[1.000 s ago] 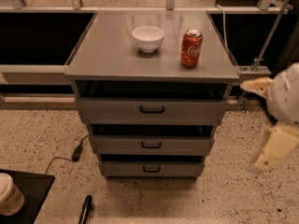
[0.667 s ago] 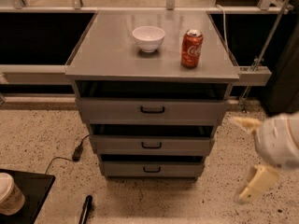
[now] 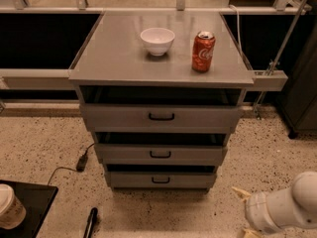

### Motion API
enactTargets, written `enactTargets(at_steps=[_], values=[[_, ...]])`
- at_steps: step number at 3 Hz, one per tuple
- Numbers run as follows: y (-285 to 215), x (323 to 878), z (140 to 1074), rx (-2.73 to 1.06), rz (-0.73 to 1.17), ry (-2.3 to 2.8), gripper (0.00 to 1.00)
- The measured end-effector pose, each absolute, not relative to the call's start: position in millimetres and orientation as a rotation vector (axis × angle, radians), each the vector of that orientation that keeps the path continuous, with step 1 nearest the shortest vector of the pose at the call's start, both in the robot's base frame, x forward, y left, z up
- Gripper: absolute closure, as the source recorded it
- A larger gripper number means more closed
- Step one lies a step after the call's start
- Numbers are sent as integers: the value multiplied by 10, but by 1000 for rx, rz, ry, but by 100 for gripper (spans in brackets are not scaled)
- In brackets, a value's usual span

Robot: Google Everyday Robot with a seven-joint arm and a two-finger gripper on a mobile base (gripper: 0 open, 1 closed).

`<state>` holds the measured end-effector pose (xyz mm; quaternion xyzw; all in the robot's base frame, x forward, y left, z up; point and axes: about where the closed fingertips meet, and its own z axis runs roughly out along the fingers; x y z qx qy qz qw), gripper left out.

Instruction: Open bottom drawer

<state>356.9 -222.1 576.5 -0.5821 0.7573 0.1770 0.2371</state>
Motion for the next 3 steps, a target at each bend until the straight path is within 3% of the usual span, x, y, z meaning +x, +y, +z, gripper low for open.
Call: enactTargets(at_steps=[1, 3], values=[[-2124, 3852, 4658, -1575, 521, 2131, 0], [-1877, 3922, 4455, -1564, 556, 2100, 0]])
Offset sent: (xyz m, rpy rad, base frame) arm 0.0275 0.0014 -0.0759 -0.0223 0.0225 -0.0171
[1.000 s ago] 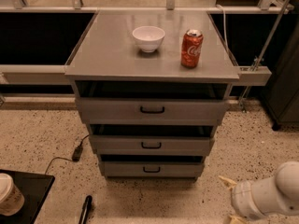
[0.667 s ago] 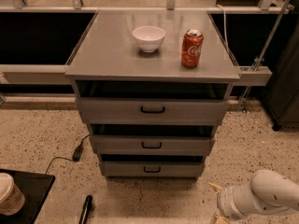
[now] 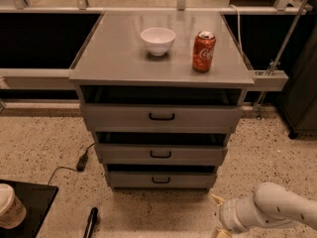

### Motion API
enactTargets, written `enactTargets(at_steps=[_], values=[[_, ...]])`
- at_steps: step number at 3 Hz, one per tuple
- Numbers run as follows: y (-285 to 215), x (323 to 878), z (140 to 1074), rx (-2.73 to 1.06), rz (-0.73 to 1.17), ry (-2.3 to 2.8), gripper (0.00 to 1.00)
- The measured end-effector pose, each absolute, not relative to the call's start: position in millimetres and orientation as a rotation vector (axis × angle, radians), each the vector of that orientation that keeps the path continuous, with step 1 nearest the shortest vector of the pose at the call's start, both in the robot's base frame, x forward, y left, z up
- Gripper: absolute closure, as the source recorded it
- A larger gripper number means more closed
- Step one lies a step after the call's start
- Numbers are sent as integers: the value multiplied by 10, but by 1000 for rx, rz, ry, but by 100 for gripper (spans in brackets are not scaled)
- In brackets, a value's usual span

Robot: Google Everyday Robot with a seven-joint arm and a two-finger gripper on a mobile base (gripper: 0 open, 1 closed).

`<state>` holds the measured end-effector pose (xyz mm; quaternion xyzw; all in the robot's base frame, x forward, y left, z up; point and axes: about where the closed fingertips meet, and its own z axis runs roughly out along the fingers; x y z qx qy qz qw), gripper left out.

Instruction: Open bottom drawer

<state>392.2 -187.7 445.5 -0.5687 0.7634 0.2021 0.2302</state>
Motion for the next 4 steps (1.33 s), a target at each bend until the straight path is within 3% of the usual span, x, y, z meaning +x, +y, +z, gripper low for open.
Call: enactTargets(at_steps=[2, 4], values=[[-803, 4870, 3897, -1479, 595, 2046, 0], [-959, 4971, 3555, -1402, 597, 2079, 0]])
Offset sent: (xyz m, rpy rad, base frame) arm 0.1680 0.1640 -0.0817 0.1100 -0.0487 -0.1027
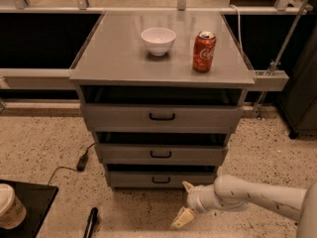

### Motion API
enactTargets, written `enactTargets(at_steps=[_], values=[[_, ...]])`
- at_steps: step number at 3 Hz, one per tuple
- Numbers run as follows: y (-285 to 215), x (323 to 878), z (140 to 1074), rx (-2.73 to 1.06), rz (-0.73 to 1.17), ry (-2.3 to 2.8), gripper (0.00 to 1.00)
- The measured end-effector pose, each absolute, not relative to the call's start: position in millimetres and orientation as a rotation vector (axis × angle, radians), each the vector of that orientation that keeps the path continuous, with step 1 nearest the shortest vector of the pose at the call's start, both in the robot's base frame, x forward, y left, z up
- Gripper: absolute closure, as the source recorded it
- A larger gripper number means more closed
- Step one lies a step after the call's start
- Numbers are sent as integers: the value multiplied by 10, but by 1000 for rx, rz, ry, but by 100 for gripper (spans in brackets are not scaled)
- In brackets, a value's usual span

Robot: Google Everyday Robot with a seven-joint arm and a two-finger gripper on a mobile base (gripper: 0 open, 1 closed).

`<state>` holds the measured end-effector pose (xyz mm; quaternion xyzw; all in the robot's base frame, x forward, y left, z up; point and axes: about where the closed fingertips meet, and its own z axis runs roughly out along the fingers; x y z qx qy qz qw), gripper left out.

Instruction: Open bottom drawer

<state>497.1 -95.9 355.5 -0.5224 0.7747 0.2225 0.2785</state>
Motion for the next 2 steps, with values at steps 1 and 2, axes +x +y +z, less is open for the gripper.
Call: enactTargets(at_steps=[1, 2], values=[[-1271, 5298, 2915, -1270, 544, 2108, 0], [-1433, 5715, 2400, -1155, 485, 2136, 0]])
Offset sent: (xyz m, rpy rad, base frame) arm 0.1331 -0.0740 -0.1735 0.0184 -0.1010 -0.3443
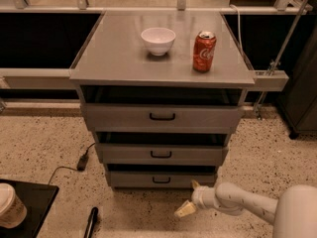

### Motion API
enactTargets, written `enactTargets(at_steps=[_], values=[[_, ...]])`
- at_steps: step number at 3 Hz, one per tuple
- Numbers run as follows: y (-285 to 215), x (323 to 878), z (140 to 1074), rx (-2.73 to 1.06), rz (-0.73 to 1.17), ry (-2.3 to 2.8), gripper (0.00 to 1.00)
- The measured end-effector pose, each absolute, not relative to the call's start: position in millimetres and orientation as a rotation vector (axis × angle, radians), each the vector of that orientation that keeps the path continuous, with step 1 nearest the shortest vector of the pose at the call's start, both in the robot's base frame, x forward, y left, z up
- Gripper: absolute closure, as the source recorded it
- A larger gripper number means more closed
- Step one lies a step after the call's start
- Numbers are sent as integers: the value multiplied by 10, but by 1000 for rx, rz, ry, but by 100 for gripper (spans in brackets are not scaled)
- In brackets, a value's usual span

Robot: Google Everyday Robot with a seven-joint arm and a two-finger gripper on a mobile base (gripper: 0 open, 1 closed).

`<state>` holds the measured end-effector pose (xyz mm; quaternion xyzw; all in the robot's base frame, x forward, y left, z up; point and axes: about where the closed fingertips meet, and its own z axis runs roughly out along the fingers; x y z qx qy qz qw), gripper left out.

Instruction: Open bottom drawer

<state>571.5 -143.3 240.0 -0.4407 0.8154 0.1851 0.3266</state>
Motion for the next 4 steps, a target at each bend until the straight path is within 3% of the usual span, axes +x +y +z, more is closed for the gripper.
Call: enactTargets(at_steps=[1, 3, 4], values=[[-1456, 6185, 2263, -1145, 384, 2137, 0], [-1428, 6305, 2231, -1138, 359, 2128, 0], [-1401, 6505, 2015, -1144, 255, 2144, 0]])
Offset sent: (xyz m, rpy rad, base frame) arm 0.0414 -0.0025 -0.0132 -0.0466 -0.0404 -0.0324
